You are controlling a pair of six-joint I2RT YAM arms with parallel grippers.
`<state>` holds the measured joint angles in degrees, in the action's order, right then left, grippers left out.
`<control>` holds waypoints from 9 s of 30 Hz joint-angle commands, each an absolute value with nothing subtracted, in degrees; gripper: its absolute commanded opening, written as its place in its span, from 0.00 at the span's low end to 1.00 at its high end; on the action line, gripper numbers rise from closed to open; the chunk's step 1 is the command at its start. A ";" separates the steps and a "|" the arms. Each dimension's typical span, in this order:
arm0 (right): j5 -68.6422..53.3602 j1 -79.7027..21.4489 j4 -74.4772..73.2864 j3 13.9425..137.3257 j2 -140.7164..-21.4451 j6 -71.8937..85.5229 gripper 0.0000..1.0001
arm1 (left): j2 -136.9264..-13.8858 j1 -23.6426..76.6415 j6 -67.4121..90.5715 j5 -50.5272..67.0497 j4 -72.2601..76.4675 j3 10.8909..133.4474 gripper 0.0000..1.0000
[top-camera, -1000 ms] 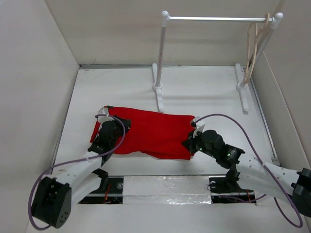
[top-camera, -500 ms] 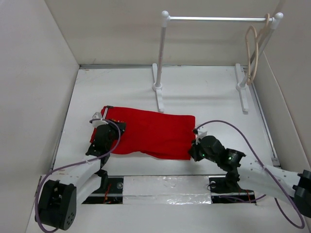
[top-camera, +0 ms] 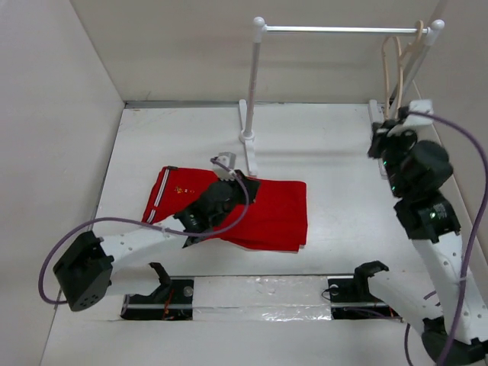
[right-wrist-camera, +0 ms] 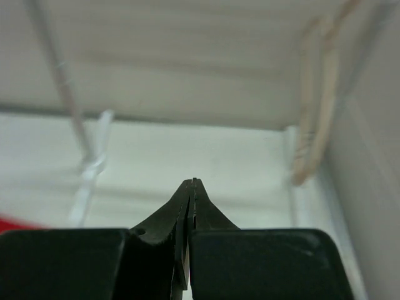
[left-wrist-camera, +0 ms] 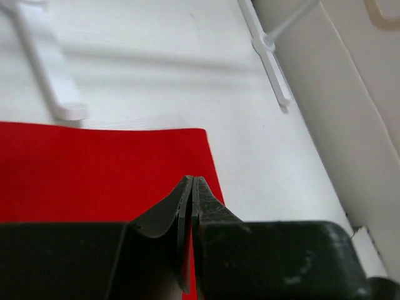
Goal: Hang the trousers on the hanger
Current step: Pick up the hanger from the clothesline, then place the trousers on the hanger.
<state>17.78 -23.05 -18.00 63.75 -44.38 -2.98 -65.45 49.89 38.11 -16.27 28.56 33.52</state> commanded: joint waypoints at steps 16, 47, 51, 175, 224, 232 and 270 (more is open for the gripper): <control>2.12 13.18 -24.97 98.27 -80.95 -9.06 0.82 | -67.59 57.04 26.89 -13.72 36.91 33.84 0.15; -10.11 15.47 -4.49 82.89 -76.83 -1.32 0.00 | -72.51 55.46 30.67 -10.81 36.91 35.24 0.35; -9.40 15.47 -1.93 79.19 -73.92 -0.62 0.00 | -73.65 55.46 30.50 -9.76 37.61 35.42 0.36; -3.35 -27.60 19.80 15.73 -62.07 12.13 0.00 | -97.74 63.63 47.29 -35.07 40.96 40.69 0.00; -14.85 21.62 13.36 31.02 -64.68 6.68 0.00 | -81.48 66.62 12.22 -48.26 32.52 45.08 0.00; -13.19 21.01 14.59 30.41 -65.04 7.65 0.00 | -82.09 65.31 9.92 -43.08 32.25 45.00 0.00; 15.38 -55.63 18.01 25.84 -46.66 29.27 0.80 | -74.62 71.10 14.50 -43.33 27.33 62.67 0.00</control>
